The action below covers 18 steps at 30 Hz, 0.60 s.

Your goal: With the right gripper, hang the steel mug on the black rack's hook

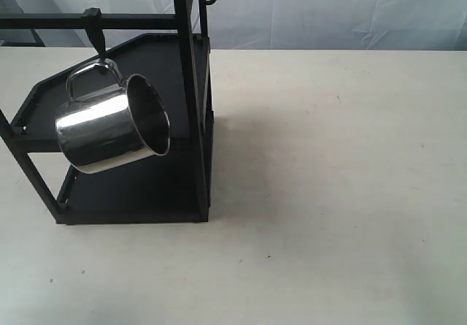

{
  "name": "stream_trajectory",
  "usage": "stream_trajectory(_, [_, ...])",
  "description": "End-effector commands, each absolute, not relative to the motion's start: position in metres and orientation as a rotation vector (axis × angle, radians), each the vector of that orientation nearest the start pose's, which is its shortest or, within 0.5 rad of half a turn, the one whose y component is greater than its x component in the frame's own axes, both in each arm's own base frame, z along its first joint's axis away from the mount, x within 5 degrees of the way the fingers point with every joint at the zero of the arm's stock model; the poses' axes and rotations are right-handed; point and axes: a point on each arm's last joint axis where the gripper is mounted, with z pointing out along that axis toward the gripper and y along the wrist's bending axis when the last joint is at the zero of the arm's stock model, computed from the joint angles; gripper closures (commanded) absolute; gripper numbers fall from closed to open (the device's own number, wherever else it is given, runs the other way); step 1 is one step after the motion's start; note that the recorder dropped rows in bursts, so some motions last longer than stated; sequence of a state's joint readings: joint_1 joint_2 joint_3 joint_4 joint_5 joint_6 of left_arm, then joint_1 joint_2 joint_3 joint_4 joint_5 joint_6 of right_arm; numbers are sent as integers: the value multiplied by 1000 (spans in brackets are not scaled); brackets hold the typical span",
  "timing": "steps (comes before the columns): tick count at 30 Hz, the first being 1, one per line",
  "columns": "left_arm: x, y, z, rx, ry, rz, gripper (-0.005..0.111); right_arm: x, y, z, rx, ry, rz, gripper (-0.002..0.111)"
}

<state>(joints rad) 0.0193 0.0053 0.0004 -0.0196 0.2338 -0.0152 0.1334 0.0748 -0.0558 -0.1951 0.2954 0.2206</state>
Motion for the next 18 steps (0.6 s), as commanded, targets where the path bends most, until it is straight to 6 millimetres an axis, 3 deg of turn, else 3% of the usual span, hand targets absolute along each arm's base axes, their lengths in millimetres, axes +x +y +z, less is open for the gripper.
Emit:
stream_trajectory(1, [56,1,192,-45,1714,-17,105,56,3,194,-75,1763,60,109])
stream_trajectory(6, [56,1,192,-45,1714,-17,105,53,-2,181,-11,1841,-17,109])
stream_trajectory(18, [56,1,192,-45,1714,-17,105,53,-4,181,-36,1842,-84,109])
